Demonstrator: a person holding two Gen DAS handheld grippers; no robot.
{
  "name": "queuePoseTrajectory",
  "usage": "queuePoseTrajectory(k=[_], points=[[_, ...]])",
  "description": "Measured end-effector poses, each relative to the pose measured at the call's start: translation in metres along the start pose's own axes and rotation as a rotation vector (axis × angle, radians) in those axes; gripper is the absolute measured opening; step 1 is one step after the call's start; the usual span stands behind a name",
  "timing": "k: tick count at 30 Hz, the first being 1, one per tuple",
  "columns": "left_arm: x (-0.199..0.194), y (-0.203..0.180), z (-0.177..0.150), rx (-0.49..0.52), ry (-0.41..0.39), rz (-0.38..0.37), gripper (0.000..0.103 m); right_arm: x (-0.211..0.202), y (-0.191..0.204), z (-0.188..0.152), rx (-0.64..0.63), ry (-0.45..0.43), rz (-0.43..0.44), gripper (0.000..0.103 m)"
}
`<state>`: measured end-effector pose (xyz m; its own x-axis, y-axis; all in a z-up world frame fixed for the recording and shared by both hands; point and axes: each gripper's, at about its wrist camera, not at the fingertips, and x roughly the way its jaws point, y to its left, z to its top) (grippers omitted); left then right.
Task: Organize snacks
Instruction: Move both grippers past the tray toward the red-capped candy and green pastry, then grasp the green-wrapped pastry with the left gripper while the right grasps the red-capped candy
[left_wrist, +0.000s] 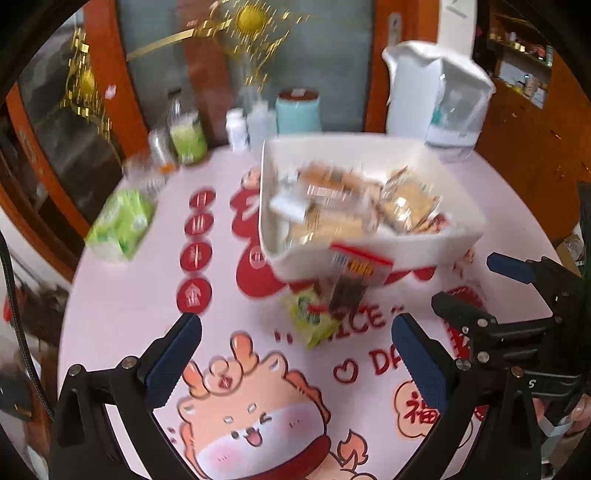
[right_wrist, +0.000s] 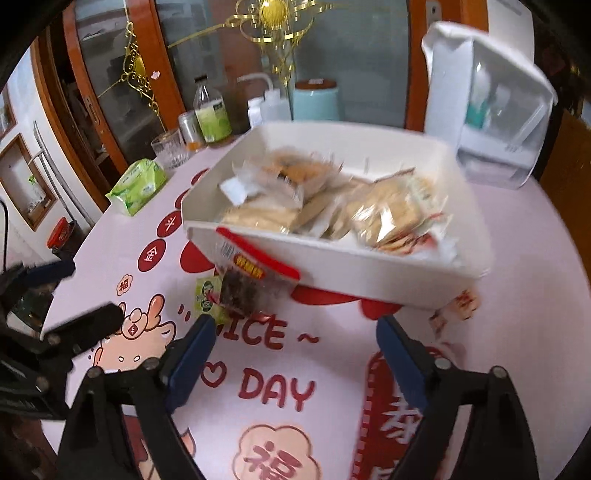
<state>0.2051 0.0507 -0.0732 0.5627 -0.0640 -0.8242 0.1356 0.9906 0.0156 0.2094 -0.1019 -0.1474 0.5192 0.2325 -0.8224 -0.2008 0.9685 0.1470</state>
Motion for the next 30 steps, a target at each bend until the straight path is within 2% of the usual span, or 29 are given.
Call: queuePoseTrajectory(k=[8, 15, 16, 17, 18, 19, 21, 22, 27, 30], points=[[0.055, 0.019, -0.020, -0.079, 0.080, 0.045, 0.102, 0.055, 0.013, 0.006, -0.004, 0.035, 0.034, 0.084], [0.089, 0.039, -0.017, -0.142, 0.113, 0.076, 0.102, 0.094, 0.010, 0.016, 0.036, 0.066, 0.133, 0.083], [0.092, 0.041, -0.018, -0.148, 0.118, 0.077, 0.102, 0.097, 0.010, 0.017, 0.034, 0.061, 0.149, 0.076], [0.095, 0.041, -0.018, -0.151, 0.122, 0.078, 0.102, 0.098, 0.010, 0.018, 0.029, 0.057, 0.168, 0.062], [0.097, 0.042, -0.018, -0.153, 0.124, 0.078, 0.102, 0.098, 0.011, 0.018, 0.021, 0.056, 0.199, 0.055], [0.099, 0.042, -0.017, -0.153, 0.124, 0.079, 0.102, 0.098, 0.011, 0.018, 0.011, 0.060, 0.224, 0.042], [0.102, 0.040, -0.015, -0.154, 0.124, 0.079, 0.102, 0.096, 0.010, 0.016, -0.012, 0.070, 0.215, 0.039], [0.103, 0.039, -0.014, -0.155, 0.125, 0.075, 0.102, 0.093, 0.008, 0.014, -0.022, 0.067, 0.202, 0.028], [0.109, 0.031, -0.009, -0.164, 0.134, 0.054, 0.102, 0.076, -0.015, 0.003, -0.001, 0.068, 0.156, 0.023], [0.117, 0.021, -0.004, -0.163, 0.147, 0.045, 0.102, 0.070, -0.029, -0.002, 0.034, 0.068, 0.160, 0.022]])
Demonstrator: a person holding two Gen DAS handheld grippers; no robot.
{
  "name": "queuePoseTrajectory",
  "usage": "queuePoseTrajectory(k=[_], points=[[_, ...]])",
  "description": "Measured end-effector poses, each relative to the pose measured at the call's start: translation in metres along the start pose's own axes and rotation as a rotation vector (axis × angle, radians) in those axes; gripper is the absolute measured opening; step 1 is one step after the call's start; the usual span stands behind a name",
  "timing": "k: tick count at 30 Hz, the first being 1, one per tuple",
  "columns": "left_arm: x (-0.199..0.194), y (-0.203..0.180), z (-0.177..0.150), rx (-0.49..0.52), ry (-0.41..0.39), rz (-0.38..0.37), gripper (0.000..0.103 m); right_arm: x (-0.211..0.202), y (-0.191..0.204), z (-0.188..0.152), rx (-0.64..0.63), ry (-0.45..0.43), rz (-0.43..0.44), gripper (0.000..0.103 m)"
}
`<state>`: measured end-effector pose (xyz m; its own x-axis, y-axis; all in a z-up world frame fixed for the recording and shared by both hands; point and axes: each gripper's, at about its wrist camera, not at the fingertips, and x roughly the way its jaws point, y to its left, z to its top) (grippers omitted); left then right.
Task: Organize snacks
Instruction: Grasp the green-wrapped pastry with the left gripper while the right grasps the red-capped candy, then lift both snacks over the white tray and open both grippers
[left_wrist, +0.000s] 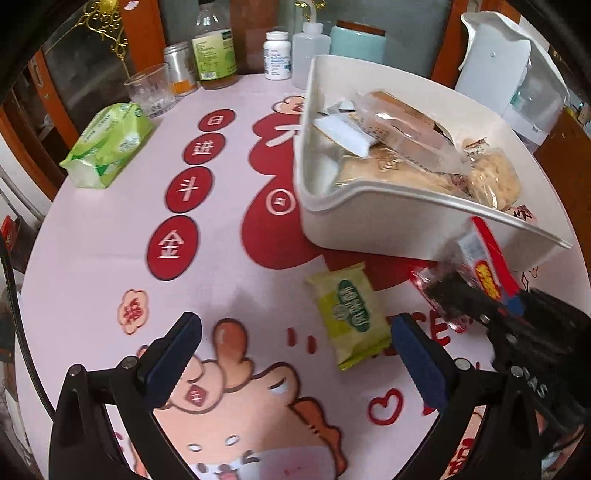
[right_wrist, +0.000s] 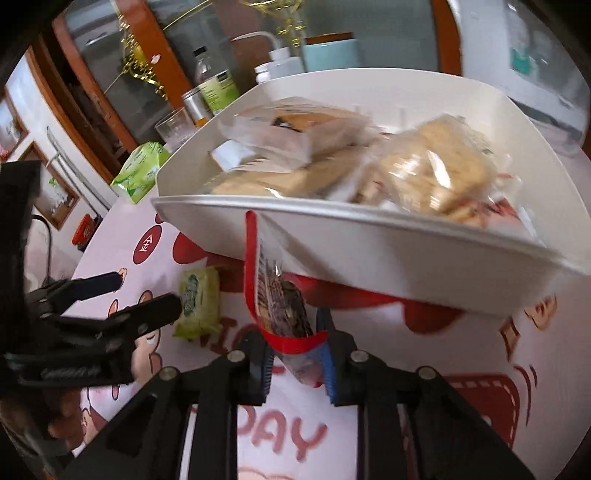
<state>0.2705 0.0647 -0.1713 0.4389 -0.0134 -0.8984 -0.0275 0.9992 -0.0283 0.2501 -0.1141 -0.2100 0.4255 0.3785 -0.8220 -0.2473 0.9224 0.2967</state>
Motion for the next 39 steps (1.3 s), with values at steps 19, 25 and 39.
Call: queuePoseTrajectory(k=[19, 25, 39], points=[[0.022, -0.039, -0.011, -0.095, 0.069, 0.025, 0.036, -0.041, -0.008, -0.025, 0.034, -0.032, 0.030, 0.021], [-0.018, -0.041, -0.027, -0.069, 0.060, 0.000, 0.036, -0.066, 0.001, -0.026, 0.055, -0.050, 0.042, 0.021], [-0.127, -0.048, -0.013, 0.014, -0.100, -0.098, 0.036, -0.153, 0.029, -0.005, 0.010, -0.189, 0.031, 0.021]])
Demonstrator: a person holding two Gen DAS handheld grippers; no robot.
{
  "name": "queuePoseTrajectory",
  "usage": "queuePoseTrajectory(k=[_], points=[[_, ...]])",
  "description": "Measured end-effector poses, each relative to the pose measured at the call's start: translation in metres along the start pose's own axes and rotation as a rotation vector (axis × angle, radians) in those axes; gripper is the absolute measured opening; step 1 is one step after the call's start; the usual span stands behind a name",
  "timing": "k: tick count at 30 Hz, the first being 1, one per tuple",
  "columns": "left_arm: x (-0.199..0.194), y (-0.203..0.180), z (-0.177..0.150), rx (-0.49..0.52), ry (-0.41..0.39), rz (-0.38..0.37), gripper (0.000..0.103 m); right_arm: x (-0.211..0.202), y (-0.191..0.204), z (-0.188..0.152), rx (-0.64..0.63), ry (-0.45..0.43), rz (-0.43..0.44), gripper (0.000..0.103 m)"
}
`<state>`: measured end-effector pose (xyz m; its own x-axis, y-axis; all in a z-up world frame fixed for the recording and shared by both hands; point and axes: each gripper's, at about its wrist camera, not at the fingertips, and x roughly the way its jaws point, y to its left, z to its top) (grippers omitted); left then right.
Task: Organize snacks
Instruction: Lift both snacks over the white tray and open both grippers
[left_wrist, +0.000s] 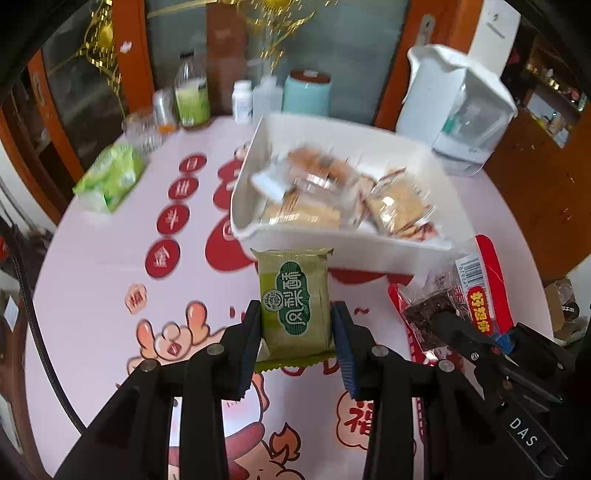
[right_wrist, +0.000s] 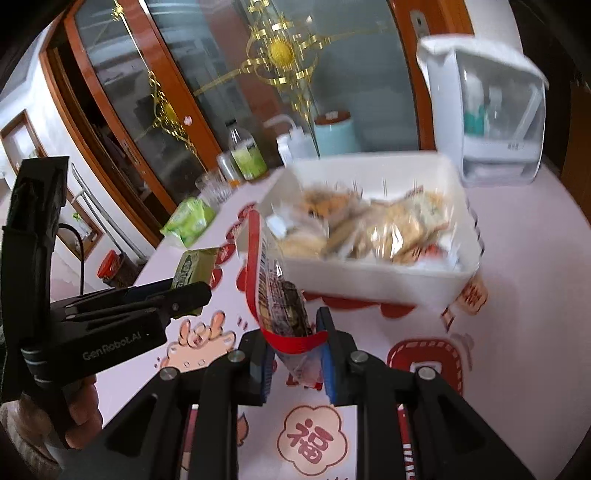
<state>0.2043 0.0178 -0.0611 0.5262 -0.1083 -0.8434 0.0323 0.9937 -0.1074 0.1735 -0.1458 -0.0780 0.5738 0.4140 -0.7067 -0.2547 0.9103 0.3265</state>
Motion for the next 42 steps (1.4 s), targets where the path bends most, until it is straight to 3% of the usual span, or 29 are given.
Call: queuePoseTrajectory(k=[9, 14, 22, 27, 36, 37, 39, 40, 42], points=[[-0.050, -0.019, 0.051, 0.148, -0.132, 0.010, 0.036, -0.040, 0.004, 0.064, -0.121, -0.121, -0.121, 0.021], [-0.071, -0.027, 0.097, 0.199, -0.207, 0.034, 0.036, -0.051, 0.000, 0.110, -0.144, -0.189, -0.180, 0.022], [-0.070, -0.046, 0.162, 0.221, -0.285, 0.054, 0.036, -0.045, -0.015, 0.164, -0.101, -0.266, -0.216, 0.022], [-0.049, -0.060, 0.177, 0.220, -0.274, 0.050, 0.037, -0.022, -0.039, 0.173, -0.040, -0.233, -0.201, 0.022], [0.021, -0.076, 0.179, 0.220, -0.208, 0.055, 0.037, 0.048, -0.070, 0.159, 0.031, -0.093, -0.191, 0.024], [0.029, -0.077, 0.178, 0.221, -0.197, 0.063, 0.039, 0.057, -0.074, 0.156, 0.040, -0.071, -0.194, 0.024], [0.040, -0.078, 0.176, 0.225, -0.188, 0.074, 0.056, 0.068, -0.079, 0.153, 0.059, -0.042, -0.200, 0.027], [0.045, -0.079, 0.174, 0.227, -0.194, 0.087, 0.077, 0.073, -0.082, 0.151, 0.071, -0.029, -0.202, 0.028], [0.051, -0.079, 0.173, 0.227, -0.211, 0.129, 0.084, 0.079, -0.086, 0.149, 0.084, -0.014, -0.196, 0.030]])
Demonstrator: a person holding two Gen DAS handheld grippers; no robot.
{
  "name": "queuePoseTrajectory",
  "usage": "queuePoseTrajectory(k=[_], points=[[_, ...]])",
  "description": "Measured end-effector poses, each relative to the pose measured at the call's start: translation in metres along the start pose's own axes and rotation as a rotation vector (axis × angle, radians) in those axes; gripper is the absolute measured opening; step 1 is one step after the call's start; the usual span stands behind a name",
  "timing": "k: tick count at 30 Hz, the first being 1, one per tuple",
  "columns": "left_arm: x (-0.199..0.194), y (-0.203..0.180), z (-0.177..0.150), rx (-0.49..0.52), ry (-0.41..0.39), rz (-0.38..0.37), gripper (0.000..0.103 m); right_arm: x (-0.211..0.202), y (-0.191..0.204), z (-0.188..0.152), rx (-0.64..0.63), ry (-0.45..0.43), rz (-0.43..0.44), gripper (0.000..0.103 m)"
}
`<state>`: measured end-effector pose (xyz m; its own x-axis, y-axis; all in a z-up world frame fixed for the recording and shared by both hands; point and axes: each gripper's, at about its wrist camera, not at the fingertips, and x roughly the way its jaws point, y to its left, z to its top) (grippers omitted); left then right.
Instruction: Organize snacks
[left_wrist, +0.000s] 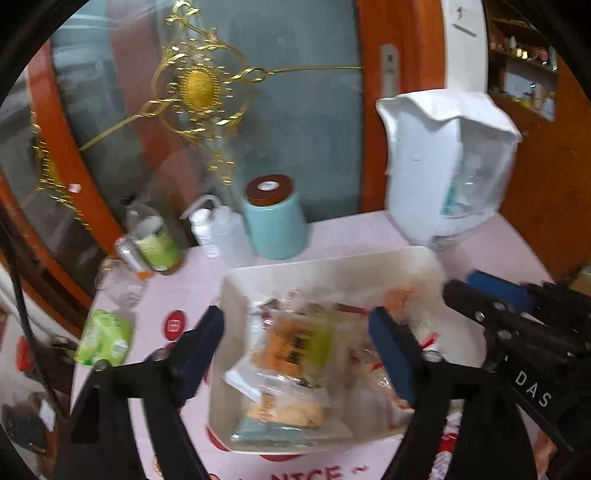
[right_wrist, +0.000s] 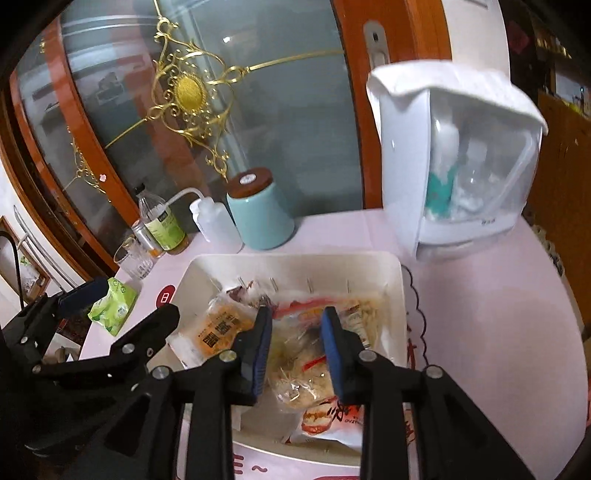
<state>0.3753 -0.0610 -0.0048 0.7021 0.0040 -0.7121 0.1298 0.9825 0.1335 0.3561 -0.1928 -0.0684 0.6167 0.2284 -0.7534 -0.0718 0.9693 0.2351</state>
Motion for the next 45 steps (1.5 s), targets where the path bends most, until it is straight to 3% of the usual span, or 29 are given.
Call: queuePoseTrajectory(k=[8, 17, 32, 45], points=[[0.014, 0.008, -0.007, -0.019, 0.051, -0.024, 0.091, 0.001, 0.002, -0.003, -0.011, 0.005, -0.015, 0.039], [-0.002, 0.015, -0.013, -0.039, 0.053, -0.026, 0.092, -0.018, 0.011, -0.010, -0.025, -0.009, -0.025, 0.042], [-0.091, 0.018, -0.037, -0.048, 0.000, -0.043, 0.092, -0.096, 0.035, -0.041, -0.035, -0.071, -0.030, 0.043], [-0.186, 0.026, -0.092, -0.050, -0.040, -0.052, 0.092, -0.181, 0.070, -0.107, -0.032, -0.123, -0.086, 0.043]])
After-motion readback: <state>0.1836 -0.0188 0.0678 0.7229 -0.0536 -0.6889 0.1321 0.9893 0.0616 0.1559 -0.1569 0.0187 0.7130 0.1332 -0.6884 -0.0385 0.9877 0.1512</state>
